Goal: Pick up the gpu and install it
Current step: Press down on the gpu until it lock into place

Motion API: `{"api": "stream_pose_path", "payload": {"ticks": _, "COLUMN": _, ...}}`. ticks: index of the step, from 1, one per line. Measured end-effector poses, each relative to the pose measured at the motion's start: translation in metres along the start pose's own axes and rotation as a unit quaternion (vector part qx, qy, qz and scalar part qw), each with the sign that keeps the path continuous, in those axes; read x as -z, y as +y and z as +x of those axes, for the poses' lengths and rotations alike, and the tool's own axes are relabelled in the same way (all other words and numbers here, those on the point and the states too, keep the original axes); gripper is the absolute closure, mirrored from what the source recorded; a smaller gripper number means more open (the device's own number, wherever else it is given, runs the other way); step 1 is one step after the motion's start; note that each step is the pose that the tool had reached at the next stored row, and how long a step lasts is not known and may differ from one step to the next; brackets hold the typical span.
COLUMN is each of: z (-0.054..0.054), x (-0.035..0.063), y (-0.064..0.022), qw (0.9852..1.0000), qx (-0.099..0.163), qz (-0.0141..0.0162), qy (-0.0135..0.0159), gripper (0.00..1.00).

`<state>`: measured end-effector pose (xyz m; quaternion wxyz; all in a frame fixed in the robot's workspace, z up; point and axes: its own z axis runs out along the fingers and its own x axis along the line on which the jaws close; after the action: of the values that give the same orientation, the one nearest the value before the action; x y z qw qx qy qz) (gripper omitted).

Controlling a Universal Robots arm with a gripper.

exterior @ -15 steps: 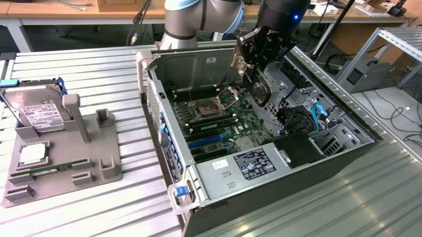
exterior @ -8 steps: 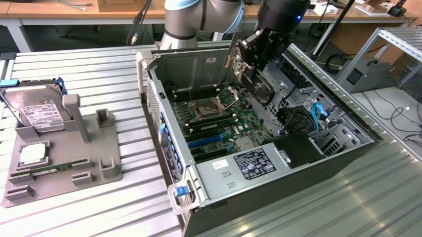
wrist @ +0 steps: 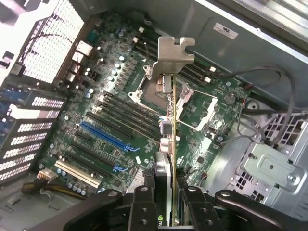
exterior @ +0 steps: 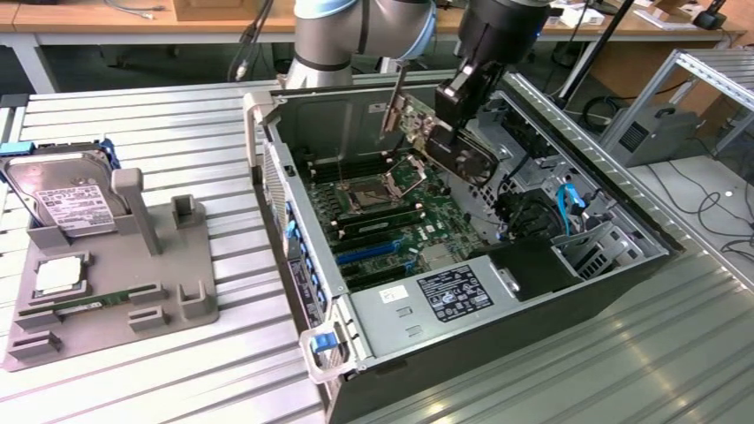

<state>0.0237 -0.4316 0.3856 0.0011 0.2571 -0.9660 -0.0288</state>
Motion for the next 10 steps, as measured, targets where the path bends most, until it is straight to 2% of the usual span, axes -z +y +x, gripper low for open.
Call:
{"api": "stream_pose_path", "payload": {"ticks": 2, "z": 0.0000, "x": -0.0015, "y": -0.0001, "qw": 0.9995, "qx": 0.030, "qz": -0.0004, "qy": 0.0017, "gripper": 0.73}}
{"api": "stream_pose_path", "payload": {"ticks": 5, "z": 0.0001, "x": -0.0041, "y": -0.0002, "qw": 0.9968, "qx": 0.079, "qz": -0.0010, "qy": 0.0045, "gripper": 0.73}}
{"api": "stream_pose_path", "payload": {"ticks": 6, "z": 0.0001, "x": -0.0055, "y": -0.0003, "qw": 0.9944, "qx": 0.106, "qz": -0.0013, "qy": 0.0060, "gripper": 0.73}}
{"api": "stream_pose_path", "payload": {"ticks": 10, "z": 0.0001, "x": -0.0075, "y": -0.0004, "qw": 0.9892, "qx": 0.146, "qz": -0.0017, "qy": 0.0084, "gripper": 0.73}}
